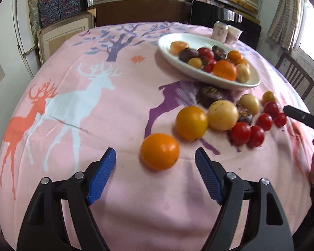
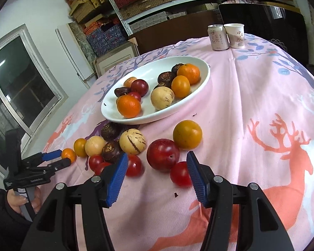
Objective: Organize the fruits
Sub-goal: 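Grasp a tangerine with the left gripper while the right gripper approaches a red tomato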
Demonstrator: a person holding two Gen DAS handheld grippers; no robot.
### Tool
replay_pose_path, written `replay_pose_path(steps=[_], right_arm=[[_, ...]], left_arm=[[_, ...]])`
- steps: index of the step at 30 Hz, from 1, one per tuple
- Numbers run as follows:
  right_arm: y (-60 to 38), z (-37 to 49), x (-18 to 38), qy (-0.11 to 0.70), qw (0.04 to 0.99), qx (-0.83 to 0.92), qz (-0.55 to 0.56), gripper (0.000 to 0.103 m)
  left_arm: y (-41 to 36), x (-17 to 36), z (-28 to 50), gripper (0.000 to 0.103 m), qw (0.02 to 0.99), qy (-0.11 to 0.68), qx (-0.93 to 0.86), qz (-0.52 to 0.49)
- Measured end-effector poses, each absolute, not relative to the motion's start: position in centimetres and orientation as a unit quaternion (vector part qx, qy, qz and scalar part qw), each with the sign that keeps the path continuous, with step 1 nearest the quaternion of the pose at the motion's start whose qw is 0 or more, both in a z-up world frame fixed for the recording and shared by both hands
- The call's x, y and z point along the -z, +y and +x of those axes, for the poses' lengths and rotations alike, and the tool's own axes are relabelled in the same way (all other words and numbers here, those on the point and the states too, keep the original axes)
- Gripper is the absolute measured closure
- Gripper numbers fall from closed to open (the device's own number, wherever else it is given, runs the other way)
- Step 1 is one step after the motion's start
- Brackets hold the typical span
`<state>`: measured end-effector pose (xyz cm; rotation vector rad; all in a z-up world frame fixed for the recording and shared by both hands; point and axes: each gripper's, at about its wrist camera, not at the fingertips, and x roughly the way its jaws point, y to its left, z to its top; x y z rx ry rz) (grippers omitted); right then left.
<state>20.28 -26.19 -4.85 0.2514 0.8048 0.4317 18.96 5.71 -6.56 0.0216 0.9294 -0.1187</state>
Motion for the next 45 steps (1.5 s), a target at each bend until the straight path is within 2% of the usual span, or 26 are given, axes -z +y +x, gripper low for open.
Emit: replay_pose_path(steps=[3,4,6,8,9,14,19,28,34,40,42,44,45], right_arm=[[-26.2,20.2,4.9,0.387,0.890,-0.208,0.123,0.044],[-26.1,20.1,4.8,0.387,0.890,-0.208,0.124,0.044],[-26.2,19.9,4.9,0.387,0.890,-0.208,0.126,0.044],[-26.3,19.9,4.9,0.387,0.890,-0.208,0.125,0.044],[-26.4,19.8,4.9,0.387,0.890,-0.207,0.124,0.044],[-26.0,19.6,4.9,0.392,0.894,-0.193,0.102,0.044],[-25.1,20.4,4.9,0.401,0.899,-0.158,0.076,0.044],[-24.5,20.6,4.9,0.413,0.901,-0.126,0.030,0.044],[-26.5,20.6,6.5,0.449,0.884,-0.123,0.036,0.045],[-26.4,20.8,6.6,0.452,0.884,-0.117,0.025,0.056],[-26.6,20.8,6.7,0.453,0.884,-0.111,0.022,0.068],[-27.0,20.7,6.7,0.452,0.885,-0.106,0.025,0.075],[-27.2,20.6,6.6,0.452,0.885,-0.107,0.028,0.076]], left_arm=[[5.4,7.3,20.0,0.028,0.882,0.466,0.068,0.009],[5.1,7.3,20.3,0.031,0.882,0.466,0.072,0.012],[4.7,7.2,20.4,0.045,0.883,0.462,0.082,0.017],[4.5,6.7,19.9,0.065,0.890,0.446,0.093,0.021],[4.3,6.3,19.6,0.067,0.895,0.434,0.102,0.019],[4.8,5.1,18.2,0.067,0.911,0.395,0.114,-0.009],[6.1,5.0,18.2,0.067,0.913,0.392,0.108,-0.044],[6.2,4.9,18.0,0.067,0.913,0.389,0.112,-0.049],[6.2,5.1,18.1,0.067,0.911,0.392,0.117,-0.051],[6.2,5.1,18.2,0.067,0.911,0.392,0.116,-0.053],[6.2,5.2,18.2,0.067,0.911,0.393,0.116,-0.053],[6.2,5.2,18.2,0.067,0.911,0.393,0.116,-0.053],[6.2,5.2,18.2,0.067,0.911,0.393,0.116,-0.053]])
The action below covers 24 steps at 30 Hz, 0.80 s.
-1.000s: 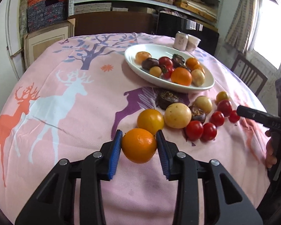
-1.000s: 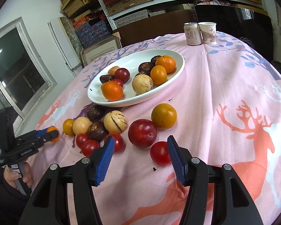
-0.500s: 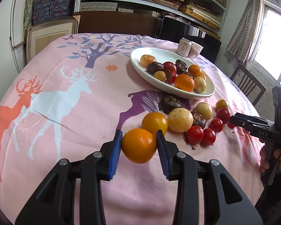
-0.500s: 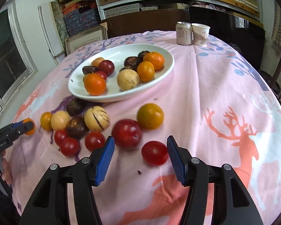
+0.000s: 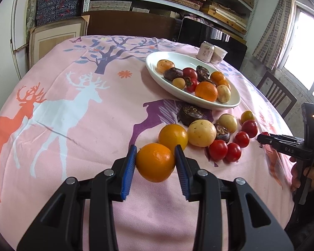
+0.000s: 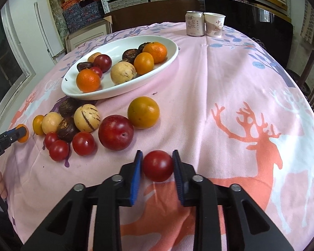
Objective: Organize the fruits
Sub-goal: 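Grasp a tangerine with the left gripper while the right gripper approaches a red tomato, then carry the tangerine and red tomato onto the white plate and open both grippers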
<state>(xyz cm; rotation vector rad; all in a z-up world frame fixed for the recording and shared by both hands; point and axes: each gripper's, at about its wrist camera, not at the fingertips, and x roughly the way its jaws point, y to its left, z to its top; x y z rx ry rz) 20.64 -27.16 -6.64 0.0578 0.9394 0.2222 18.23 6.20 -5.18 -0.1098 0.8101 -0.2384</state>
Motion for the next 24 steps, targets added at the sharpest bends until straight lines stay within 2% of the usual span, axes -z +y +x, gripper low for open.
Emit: replay_pose_path(steps=[16,24], right_arm=[[-28.5,17.9,3.0,0.398,0.899,-0.161,0.082,0.076],[-30.3,21.5,-2.3,0.343,0.920,-0.163,0.099,0.076]], left_arm=[[5.6,4.5,18.0,0.067,0.915,0.382,0.124,-0.046],[2.6,0.5,20.6,0.067,0.919,0.365,0.146,-0.020]])
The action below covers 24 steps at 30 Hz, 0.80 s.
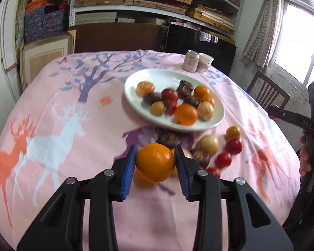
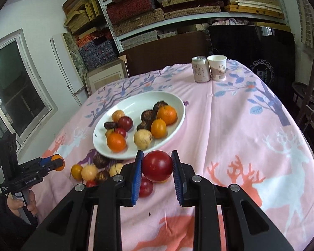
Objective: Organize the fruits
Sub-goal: 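Carry the tangerine and red tomato onto the white plate and open both grippers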
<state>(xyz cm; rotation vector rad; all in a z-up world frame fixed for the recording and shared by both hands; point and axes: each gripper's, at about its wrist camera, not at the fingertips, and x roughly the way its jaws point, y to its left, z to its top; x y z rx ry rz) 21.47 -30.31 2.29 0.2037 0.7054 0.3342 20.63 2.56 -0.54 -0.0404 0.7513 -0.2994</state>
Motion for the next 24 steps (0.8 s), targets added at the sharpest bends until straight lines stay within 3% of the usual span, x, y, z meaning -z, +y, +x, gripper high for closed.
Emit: replay_pose_path(steps=[7,13,19,22,24], right_arm=[[-27.7,30.2,-3.7,0.341,0.918,-0.167,0.112,0.076],[-22.9,37.4,-0.3,0.368,0.907,-0.189,0.084,0.076],[-21.1,39.6,2.2,0.383,0.901,-0.196,0.062,0.075],[-21.1,39.6,2.4,0.380,0.901,-0.201,0.060,0.063],[-21.4,39.1,1.9,0.371,0.906,-0.193,0.062,0.051]], left_arm=[[-2.4,-2.4,29.6,0.067,0.920,0.357,0.160,-0.011],[-4.4,0.4,38.8,0.067,0.903,0.406,0.136,-0.045],[-4.0,2.8,42.6,0.067,0.892,0.432,0.114,-0.067],[-3.8,3.1,42.8,0.064,0.891,0.432,0.115,-0.076],[-3.7,2.7,42.4,0.051,0.895,0.425,0.111,-0.079]])
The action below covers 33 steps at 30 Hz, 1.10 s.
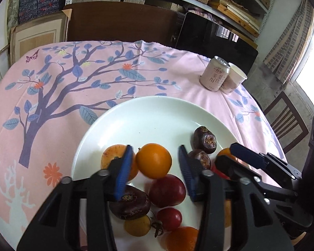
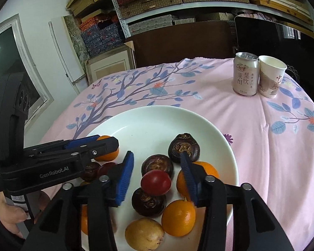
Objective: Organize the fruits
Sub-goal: 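Carry the tangerine and red tomato onto the white plate and open both grippers, then grasp an orange round fruit with the left gripper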
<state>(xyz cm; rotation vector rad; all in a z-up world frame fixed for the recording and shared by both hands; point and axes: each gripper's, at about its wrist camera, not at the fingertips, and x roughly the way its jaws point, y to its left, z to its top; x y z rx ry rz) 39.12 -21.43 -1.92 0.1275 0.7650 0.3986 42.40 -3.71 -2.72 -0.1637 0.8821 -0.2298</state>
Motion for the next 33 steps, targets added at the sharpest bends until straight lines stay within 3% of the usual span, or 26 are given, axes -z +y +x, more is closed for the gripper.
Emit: replay_pose_path(steps=[5,11,14,20,22,33], right_arm=[[-23.5,36.8,0.3,0.364,0.908,-0.189,0.081,0.051],[-26.4,30.3,-1.0,0.355,0.911,-0.190,0.092,0.043],[-27.3,26.9,-0.2,0.362,0.908,-0.190,0.095,0.042],[-27.6,21.1,2.5,0.388,0.897,-0.188,0.094,0.038],[-27.8,19.7,3.5,0.390,0.896,-0.187,0.101,0.034],[-28.7,19.0,6.5,0.421,0.877,-0.182,0.141,0.034]], left_arm=[[-2.4,-0.3,39.1,0.025,0.908,0.388,0.116,-0.103],[-2.3,-1.8,31.6,0.025,0.929,0.356,0.100,-0.024],[-2.1,-0.8,27.7,0.016,0.931,0.355,0.089,-0.005],[-0.6,2.2,22.5,0.014,0.918,0.386,0.095,0.001],[0.0,3.4,21.4,0.014,0.914,0.396,0.088,0.016],[2.4,5.7,20.2,0.014,0.910,0.410,0.050,0.040]])
